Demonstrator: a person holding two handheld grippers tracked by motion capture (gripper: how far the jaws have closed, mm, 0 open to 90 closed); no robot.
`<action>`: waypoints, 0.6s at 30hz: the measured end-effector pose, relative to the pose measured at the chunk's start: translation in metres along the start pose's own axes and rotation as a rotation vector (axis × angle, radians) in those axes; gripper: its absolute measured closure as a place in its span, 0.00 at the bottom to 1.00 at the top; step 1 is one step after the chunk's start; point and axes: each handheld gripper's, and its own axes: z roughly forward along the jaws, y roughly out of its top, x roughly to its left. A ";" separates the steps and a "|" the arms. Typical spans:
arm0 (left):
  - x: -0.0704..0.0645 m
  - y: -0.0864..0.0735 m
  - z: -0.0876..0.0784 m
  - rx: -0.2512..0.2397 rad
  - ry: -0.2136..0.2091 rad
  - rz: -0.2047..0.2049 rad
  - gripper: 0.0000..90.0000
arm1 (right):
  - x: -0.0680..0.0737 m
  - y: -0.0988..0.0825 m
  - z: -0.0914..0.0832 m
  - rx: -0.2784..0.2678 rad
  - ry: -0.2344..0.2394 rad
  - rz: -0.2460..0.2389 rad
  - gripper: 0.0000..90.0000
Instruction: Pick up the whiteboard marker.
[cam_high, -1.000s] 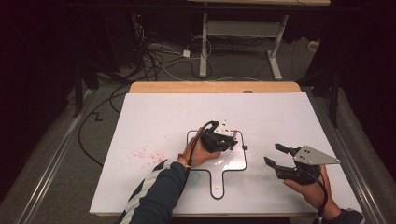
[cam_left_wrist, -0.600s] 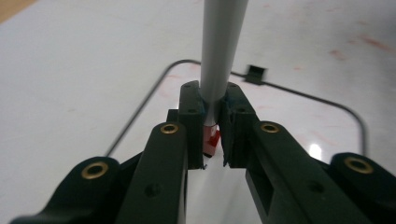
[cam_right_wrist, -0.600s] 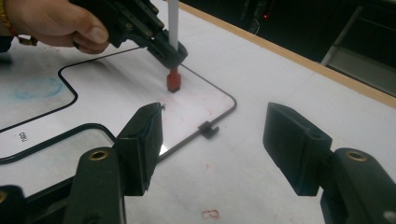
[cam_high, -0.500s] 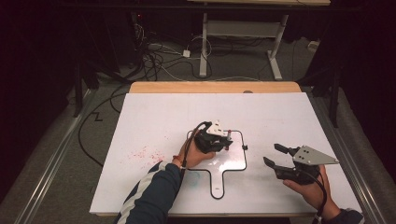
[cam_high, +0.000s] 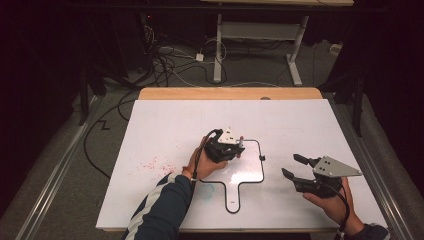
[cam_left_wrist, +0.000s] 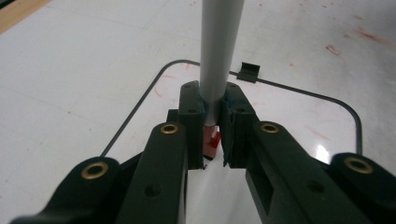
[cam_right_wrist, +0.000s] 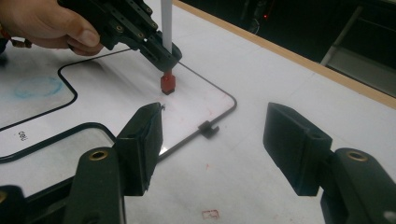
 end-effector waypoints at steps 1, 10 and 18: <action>-0.001 0.001 0.002 -0.005 -0.001 -0.001 0.88 | 0.000 0.000 0.000 0.004 -0.001 0.004 0.43; -0.029 0.013 0.013 0.000 -0.118 0.079 0.88 | -0.001 0.000 0.001 0.000 0.004 0.007 0.43; -0.005 0.005 0.002 0.028 -0.018 0.042 0.88 | 0.000 0.000 -0.002 -0.005 -0.004 0.003 0.43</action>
